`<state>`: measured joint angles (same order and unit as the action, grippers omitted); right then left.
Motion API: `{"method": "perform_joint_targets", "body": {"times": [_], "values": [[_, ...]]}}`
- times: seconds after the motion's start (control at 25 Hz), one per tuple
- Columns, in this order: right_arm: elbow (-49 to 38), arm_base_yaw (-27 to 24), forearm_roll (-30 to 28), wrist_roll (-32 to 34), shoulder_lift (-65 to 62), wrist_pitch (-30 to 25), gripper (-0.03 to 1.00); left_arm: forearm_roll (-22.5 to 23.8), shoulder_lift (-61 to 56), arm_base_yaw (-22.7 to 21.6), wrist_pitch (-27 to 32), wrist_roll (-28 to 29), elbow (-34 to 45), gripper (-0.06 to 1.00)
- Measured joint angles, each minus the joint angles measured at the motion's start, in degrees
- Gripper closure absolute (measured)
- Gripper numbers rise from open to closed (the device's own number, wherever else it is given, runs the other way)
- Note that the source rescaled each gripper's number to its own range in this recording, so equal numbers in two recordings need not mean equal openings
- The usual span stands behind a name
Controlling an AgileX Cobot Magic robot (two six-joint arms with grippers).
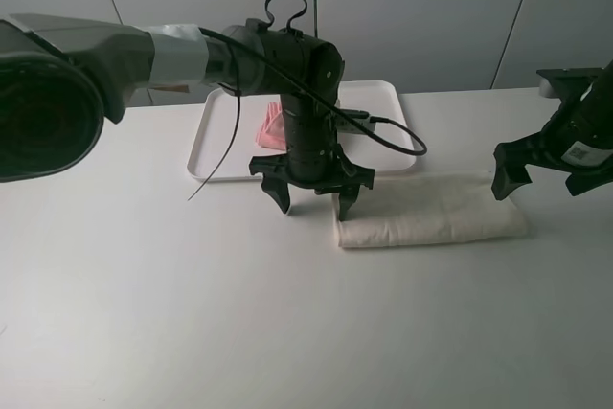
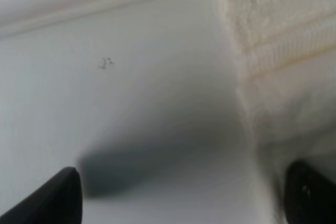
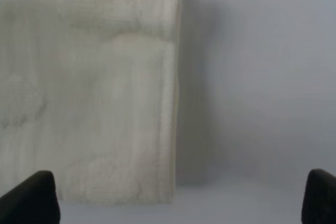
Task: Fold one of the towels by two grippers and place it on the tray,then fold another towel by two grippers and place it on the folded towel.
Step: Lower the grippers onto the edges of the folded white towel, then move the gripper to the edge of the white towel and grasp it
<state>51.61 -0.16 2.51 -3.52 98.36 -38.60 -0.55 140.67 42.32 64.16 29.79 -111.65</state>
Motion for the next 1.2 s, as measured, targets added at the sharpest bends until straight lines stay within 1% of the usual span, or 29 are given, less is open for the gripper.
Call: {"method": "perform_joint_targets", "body": {"times": [0.16, 0.32, 0.64, 0.8, 0.96, 1.2], "values": [[0.0, 0.0, 0.24, -0.11, 0.0, 0.27, -0.03, -0.22, 0.14, -0.25, 0.51, 0.0, -0.23, -0.05], [1.32, 0.0, 1.84, -1.03, 1.35, 0.27, -0.03, -0.63, 0.14, -0.87, 1.18, 0.0, -0.23, -0.06], [6.54, 0.0, 2.59, -1.54, 6.98, -2.15, -0.03, -0.52, 0.14, -1.1, 2.06, -0.23, -0.23, -0.06], [7.09, 0.0, 2.59, -1.71, 10.11, -2.86, -0.03, -0.52, 0.18, -1.1, 2.29, -0.94, -0.33, -0.06], [7.09, 0.0, 2.59, -1.71, 12.68, -2.32, -0.03, -0.41, 0.18, -1.1, 2.87, -2.17, -0.33, -0.06], [7.19, 0.0, 2.59, -1.71, 13.17, -1.47, -0.03, -0.41, 0.18, -1.1, 3.1, -2.66, -0.33, -0.06]]}}
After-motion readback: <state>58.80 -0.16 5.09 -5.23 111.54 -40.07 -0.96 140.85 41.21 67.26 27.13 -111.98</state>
